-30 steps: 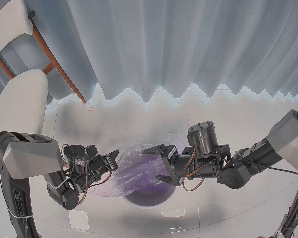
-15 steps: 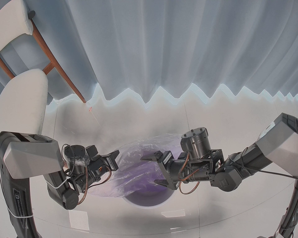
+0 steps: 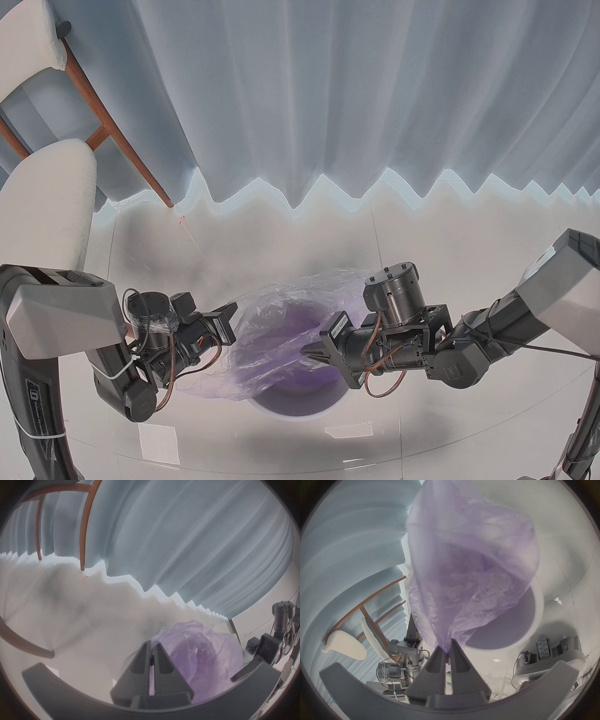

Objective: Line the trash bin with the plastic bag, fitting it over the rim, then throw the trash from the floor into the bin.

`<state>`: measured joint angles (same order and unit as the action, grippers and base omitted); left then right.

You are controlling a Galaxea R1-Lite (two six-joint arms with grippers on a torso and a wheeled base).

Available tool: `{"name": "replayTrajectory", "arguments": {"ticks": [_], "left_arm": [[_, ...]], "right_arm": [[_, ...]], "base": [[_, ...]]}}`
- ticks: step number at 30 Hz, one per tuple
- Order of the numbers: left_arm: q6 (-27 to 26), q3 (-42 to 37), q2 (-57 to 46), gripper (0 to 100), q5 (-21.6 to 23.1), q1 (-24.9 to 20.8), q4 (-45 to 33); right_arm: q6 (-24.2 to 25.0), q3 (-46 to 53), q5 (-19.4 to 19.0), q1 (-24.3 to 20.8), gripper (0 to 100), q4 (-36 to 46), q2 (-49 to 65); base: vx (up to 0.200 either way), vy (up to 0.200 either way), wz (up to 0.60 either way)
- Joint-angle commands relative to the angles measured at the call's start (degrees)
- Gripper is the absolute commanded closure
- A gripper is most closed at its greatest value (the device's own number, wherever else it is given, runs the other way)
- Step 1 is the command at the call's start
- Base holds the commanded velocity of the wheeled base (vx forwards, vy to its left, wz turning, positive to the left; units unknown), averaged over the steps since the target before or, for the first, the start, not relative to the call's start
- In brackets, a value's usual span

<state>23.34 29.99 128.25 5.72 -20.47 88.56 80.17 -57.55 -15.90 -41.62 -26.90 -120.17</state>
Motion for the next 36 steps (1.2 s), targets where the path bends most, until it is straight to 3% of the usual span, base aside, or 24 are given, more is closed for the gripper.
{"name": "replayTrajectory", "arguments": {"ticks": [1,5,10,14,20,36], "left_arm": [[-2.9,-0.3,-0.2,100,-1.1,0.3,-0.1],[-3.8,-2.7,-1.9,100,-4.0,0.8,-0.1],[-4.1,-10.7,-4.6,100,-4.1,1.1,0.0],[-5.3,-20.5,-10.8,100,-4.1,1.2,-0.1],[-5.2,-30.0,-14.4,100,-4.2,1.3,-0.1],[-4.6,-26.0,-8.9,100,-4.8,1.8,0.1]], "right_arm": [[-0.2,2.3,0.5,-0.3,100,2.6,4.8],[-3.6,4.1,2.6,0.0,100,6.2,9.2],[-9.6,8.1,5.6,0.4,100,8.4,12.3],[-14.9,12.6,7.1,0.9,100,6.8,13.8],[-19.6,15.4,8.9,5.3,100,-1.0,13.2],[-21.0,16.2,8.5,12.7,100,-16.3,4.4]], "base": [[0.000,0.000,0.00],[0.000,0.000,0.00],[0.000,0.000,0.00],[0.000,0.000,0.00],[0.000,0.000,0.00],[0.000,0.000,0.00]]}}
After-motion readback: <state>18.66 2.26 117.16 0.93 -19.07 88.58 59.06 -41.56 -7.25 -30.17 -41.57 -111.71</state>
